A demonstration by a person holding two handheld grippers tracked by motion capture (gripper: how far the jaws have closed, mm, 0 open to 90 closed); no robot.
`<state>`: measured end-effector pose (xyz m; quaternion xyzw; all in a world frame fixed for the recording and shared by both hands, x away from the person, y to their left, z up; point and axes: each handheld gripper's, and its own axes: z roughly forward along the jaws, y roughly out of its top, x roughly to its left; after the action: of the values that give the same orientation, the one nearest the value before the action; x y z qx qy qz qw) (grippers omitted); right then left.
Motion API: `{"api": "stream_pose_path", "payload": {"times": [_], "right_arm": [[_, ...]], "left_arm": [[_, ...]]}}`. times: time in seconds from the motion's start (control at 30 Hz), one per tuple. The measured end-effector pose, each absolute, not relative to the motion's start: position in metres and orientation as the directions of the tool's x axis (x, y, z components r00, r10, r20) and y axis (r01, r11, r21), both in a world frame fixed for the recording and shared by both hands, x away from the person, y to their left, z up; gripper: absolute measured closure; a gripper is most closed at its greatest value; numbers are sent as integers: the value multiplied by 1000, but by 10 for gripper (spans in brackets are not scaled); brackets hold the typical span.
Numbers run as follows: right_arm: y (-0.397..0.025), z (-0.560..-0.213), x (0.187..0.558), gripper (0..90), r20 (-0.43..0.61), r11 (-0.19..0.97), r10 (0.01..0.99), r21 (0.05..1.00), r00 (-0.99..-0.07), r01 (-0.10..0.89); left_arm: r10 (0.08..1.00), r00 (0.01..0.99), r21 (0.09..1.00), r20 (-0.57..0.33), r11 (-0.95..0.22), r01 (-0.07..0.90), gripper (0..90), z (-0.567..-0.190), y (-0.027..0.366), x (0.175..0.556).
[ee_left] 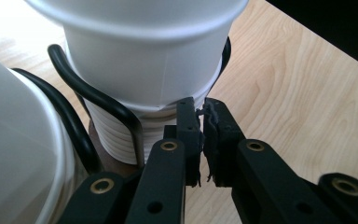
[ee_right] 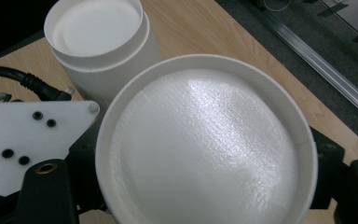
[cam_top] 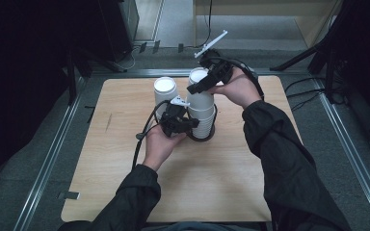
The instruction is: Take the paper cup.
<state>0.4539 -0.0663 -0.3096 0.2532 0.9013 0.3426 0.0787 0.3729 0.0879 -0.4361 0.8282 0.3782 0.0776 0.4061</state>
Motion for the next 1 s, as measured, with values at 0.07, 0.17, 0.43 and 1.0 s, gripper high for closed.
{"api": "stream_pose_path", "payload": {"times": [0.07,0.17,0.43,1.0], "right_arm": [[-66,-303,453,233,29,638,509,658,-860,400],[-65,-295,450,233,21,643,508,656,-861,396],[-73,-261,442,233,16,624,492,691,-870,365],[-123,-218,394,231,-8,657,456,678,-890,330]], "left_arm": [[692,703,734,-164,-391,555,845,-436,86,371],[689,705,734,-169,-390,557,831,-437,87,372],[679,712,721,-180,-401,565,724,-433,91,369],[552,808,717,-204,-478,507,406,-419,96,345]]}}
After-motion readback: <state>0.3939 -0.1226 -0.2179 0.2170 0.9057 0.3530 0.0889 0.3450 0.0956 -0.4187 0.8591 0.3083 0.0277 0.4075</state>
